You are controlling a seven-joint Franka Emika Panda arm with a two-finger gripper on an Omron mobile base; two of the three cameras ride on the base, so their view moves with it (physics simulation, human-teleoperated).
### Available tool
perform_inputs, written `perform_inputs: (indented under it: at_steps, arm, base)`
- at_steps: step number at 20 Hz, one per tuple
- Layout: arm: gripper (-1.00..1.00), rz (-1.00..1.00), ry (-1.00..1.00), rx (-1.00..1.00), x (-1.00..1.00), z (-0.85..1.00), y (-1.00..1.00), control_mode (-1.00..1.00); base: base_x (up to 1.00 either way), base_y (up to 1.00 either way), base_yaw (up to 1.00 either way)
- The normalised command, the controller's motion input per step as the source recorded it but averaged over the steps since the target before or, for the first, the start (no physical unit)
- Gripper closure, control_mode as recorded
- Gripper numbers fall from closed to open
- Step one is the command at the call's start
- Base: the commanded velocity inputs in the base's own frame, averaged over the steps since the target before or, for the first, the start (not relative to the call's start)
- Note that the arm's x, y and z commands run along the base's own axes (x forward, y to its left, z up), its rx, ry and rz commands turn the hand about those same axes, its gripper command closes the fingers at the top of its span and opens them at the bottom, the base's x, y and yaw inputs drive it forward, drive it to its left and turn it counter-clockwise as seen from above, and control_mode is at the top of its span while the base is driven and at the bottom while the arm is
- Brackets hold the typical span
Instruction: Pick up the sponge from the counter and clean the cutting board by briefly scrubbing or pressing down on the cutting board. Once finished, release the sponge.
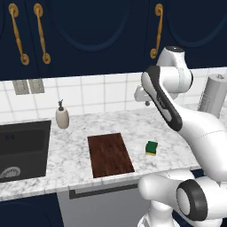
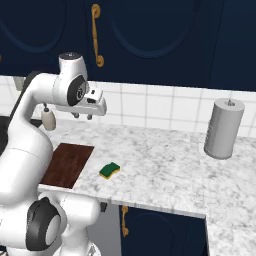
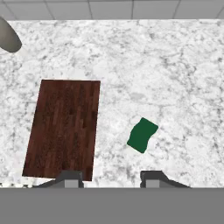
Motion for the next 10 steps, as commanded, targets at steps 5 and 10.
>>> perform_inputs:
  at_steps: [5,10]
  arm:
    - [-1.0,-0.02,0.0,0.0,0.0,-0.27,-0.1,-1.0]
    - [-1.0,-0.09,0.0,0.0,0.0,-0.56,-0.24,-1.0]
  base:
    - [0.0,0.0,0.0]
    - [0.0,0.0,0.0]
